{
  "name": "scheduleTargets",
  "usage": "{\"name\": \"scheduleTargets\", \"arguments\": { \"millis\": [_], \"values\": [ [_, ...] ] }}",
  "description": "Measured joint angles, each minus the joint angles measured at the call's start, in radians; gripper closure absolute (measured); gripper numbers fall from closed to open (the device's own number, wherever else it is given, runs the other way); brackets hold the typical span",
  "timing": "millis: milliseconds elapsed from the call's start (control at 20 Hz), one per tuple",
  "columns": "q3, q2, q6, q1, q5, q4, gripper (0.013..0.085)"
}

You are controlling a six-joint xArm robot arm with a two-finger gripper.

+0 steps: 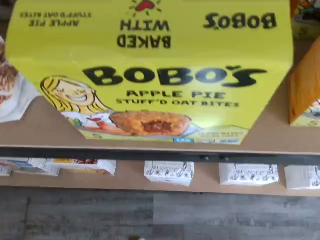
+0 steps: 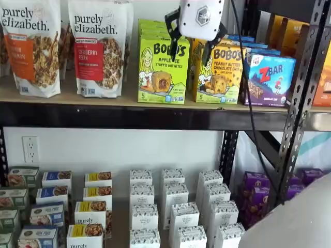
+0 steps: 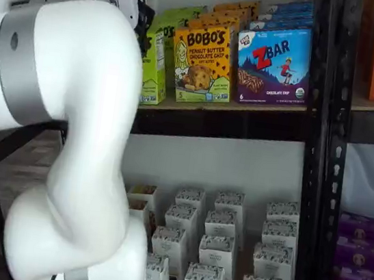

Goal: Pick the green box on the top shelf, the fourth from the left

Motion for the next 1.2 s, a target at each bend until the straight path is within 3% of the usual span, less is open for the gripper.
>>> {"name": "scheduleTargets", "arguments": {
  "millis": [200,550,1200],
  "values": [
    [-0.007,0.029,-0.003,-0.003,-0.037,0.007,0.013],
    [-0.034,0.087,0.025,0.019,-0.055,-0.037,0.013],
    [-0.018,0.107,0.005,-0.007,-0.125,-0.048,0.013]
  ]
}}
